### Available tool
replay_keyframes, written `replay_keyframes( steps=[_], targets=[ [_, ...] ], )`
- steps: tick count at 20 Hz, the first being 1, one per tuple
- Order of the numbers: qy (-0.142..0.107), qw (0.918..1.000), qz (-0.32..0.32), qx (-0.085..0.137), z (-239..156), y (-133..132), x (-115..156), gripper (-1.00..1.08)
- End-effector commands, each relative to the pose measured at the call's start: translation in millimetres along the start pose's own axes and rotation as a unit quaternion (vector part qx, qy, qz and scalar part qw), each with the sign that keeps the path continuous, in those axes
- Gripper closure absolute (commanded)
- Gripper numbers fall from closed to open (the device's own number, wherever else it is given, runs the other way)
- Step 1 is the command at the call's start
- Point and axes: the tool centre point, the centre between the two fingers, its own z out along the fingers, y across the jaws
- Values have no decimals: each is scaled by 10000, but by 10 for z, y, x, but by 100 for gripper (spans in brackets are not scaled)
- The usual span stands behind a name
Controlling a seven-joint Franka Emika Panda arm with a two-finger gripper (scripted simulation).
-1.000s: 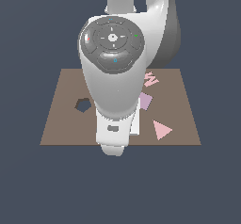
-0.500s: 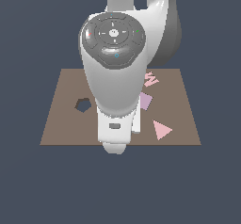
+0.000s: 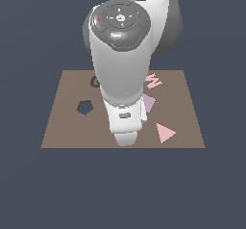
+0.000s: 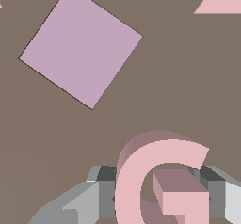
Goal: Insert a designated object into the corresponding slot on a board.
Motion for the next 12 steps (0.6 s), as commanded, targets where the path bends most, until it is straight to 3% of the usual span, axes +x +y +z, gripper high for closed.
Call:
replay_keyframes(
  steps=[1,7,12],
  targets=[
    [-1,9995,-330,-3,-5,-101,16,108],
    [0,9914,-1311,-4,-16,-405,22,108],
    [0,9740,-2263,-4,-25,-699,-32,108]
  ],
)
